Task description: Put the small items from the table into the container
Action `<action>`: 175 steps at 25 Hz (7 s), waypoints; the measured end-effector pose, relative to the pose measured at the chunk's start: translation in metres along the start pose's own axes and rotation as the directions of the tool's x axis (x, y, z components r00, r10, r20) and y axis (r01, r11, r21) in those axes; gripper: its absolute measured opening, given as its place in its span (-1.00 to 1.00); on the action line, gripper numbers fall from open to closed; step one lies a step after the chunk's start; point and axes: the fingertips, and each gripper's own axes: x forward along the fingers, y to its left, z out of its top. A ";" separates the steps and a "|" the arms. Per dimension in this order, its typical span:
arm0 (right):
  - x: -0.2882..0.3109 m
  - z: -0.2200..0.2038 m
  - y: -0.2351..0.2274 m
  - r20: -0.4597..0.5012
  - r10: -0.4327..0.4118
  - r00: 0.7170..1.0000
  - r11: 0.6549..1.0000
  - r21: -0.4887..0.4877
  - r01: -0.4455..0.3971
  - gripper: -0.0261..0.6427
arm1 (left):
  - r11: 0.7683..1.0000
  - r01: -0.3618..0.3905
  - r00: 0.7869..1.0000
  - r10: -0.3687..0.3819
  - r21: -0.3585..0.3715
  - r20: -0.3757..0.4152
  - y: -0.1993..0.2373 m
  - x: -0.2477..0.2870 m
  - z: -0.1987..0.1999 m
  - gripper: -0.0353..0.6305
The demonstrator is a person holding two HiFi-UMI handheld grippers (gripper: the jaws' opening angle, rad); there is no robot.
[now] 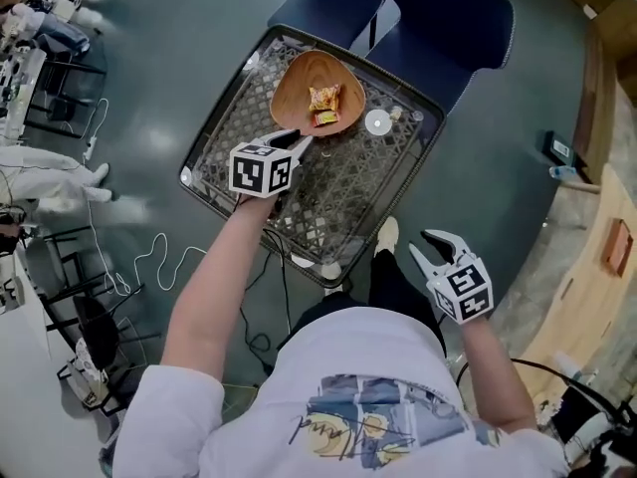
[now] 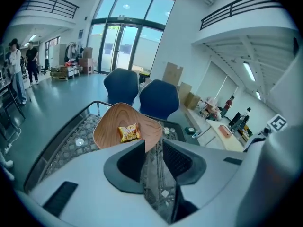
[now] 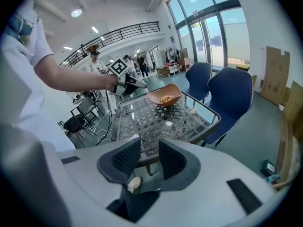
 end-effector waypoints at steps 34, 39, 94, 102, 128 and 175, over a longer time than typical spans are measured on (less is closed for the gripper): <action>-0.001 -0.014 0.181 0.018 -0.060 0.998 0.990 -0.126 0.062 -0.56 | 0.942 0.269 0.932 -0.307 0.202 0.192 -0.156 -0.250 -0.143 -0.87; 0.001 -0.013 0.190 0.018 -0.058 0.998 0.989 -0.133 0.060 -0.56 | 0.935 0.281 0.930 -0.321 0.218 0.178 -0.159 -0.254 -0.153 -0.87; -0.053 -0.090 -0.100 -0.072 -0.074 0.995 0.953 0.289 0.092 -0.56 | 0.986 -0.082 0.975 0.110 0.148 -0.195 -0.109 0.250 0.010 -0.48; -0.053 -0.094 -0.118 -0.080 -0.086 0.993 0.945 0.310 0.107 -0.56 | 0.973 -0.120 0.949 0.171 0.196 -0.265 -0.092 0.282 -0.006 -0.48; -0.023 -0.053 -0.099 -0.075 -0.002 0.997 0.979 0.204 0.017 -0.56 | 0.992 -0.043 0.998 0.049 0.122 -0.048 -0.112 0.167 0.053 -0.54; -0.013 -0.048 -0.104 -0.090 0.026 0.996 0.988 0.155 -0.012 -0.56 | 0.945 -0.325 0.921 0.310 -0.026 -0.234 0.051 0.142 -0.006 -0.54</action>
